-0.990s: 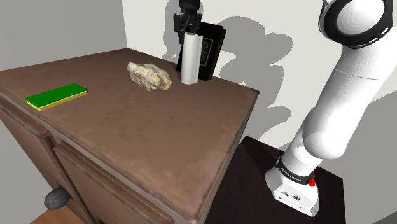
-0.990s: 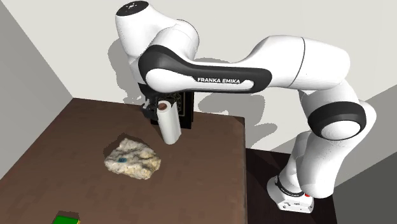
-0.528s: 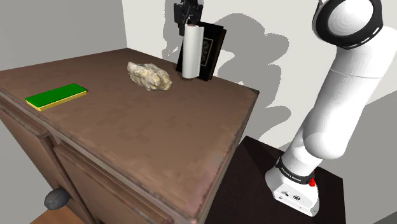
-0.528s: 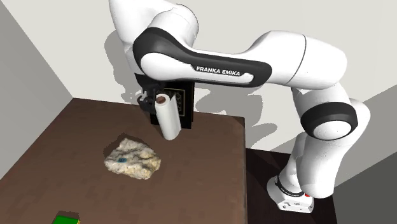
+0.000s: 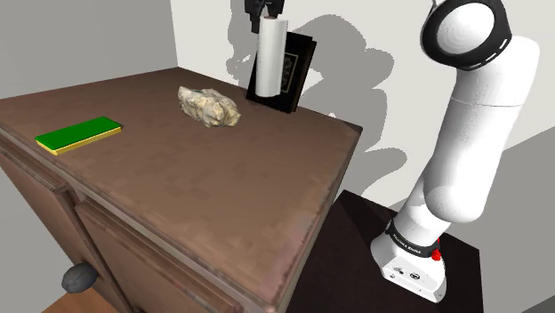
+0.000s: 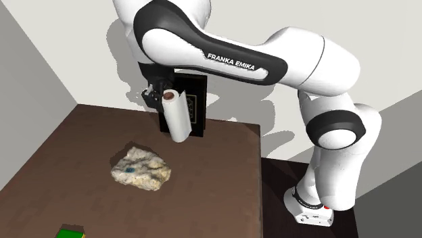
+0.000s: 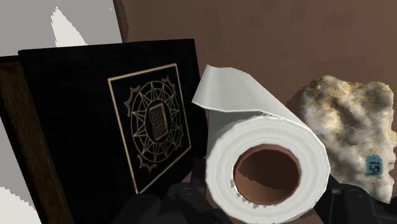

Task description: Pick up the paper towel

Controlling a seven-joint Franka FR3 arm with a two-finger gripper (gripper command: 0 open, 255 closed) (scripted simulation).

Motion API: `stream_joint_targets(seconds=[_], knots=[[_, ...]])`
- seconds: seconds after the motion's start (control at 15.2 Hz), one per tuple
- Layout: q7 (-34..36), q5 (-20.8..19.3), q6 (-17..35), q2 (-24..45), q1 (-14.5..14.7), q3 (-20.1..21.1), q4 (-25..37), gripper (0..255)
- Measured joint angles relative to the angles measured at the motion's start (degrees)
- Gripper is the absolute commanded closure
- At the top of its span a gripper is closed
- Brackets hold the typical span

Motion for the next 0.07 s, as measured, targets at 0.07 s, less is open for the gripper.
stream_joint_targets(seconds=[0.07], knots=[[-0.03, -0.05, -0.62, 0.26, 0.04, 0.01, 0.88, 255]])
